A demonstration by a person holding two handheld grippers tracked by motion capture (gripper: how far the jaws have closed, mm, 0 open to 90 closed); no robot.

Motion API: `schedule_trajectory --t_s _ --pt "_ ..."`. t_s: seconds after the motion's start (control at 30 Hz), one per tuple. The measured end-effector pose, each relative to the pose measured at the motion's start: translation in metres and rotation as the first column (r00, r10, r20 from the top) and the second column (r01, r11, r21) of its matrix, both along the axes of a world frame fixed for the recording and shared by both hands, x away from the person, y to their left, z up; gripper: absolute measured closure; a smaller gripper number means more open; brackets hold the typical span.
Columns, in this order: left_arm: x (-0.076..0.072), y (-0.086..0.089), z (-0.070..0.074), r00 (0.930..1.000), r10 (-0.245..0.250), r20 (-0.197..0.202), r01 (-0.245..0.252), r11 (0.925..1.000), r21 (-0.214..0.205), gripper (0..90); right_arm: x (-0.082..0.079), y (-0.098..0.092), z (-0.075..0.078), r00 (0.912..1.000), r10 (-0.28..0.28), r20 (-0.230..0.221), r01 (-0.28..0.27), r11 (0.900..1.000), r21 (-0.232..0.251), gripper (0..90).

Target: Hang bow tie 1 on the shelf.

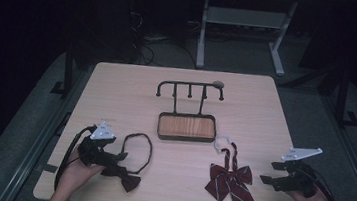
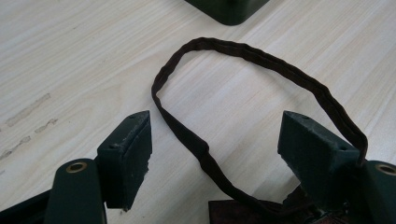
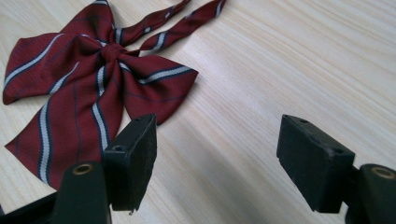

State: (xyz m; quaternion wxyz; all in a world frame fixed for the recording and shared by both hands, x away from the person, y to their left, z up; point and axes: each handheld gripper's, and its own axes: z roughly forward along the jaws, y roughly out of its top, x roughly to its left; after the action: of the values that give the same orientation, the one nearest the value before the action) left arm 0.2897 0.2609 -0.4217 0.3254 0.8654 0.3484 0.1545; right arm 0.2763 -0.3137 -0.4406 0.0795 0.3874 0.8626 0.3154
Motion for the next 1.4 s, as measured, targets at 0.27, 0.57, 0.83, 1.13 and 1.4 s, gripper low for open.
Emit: schedule_trajectory --t_s 0.27,0.57,0.83,1.13,1.4 --pt "-0.001 0.0 -0.002 0.9999 -0.012 0.005 0.012 0.9998 0.015 26.1 -0.001 0.008 0.004 0.9998 0.016 -0.008 -0.016 0.9997 -0.02 28.2" --pt "-0.001 0.001 -0.001 0.9998 -0.014 0.01 0.014 0.9999 0.008 25.9 0.004 0.022 0.01 0.9962 0.08 -0.036 -0.081 0.9956 -0.047 25.7" --pt "-0.001 0.003 -0.002 1.0 -0.004 0.001 0.004 1.0 0.0 25.7 0.01 0.03 0.013 0.9944 0.091 -0.054 -0.094 0.9932 -0.068 29.0" --pt "-0.001 0.002 -0.002 0.9999 -0.01 0.006 0.01 0.9999 0.003 25.3 0.015 0.036 0.022 0.9921 0.115 -0.051 -0.119 0.9896 -0.081 32.9" --pt "-0.002 0.002 -0.001 0.9999 -0.006 0.008 0.006 1.0 0.001 25.1 0.026 0.045 0.031 0.9897 0.131 -0.059 -0.136 0.9853 -0.103 38.0"
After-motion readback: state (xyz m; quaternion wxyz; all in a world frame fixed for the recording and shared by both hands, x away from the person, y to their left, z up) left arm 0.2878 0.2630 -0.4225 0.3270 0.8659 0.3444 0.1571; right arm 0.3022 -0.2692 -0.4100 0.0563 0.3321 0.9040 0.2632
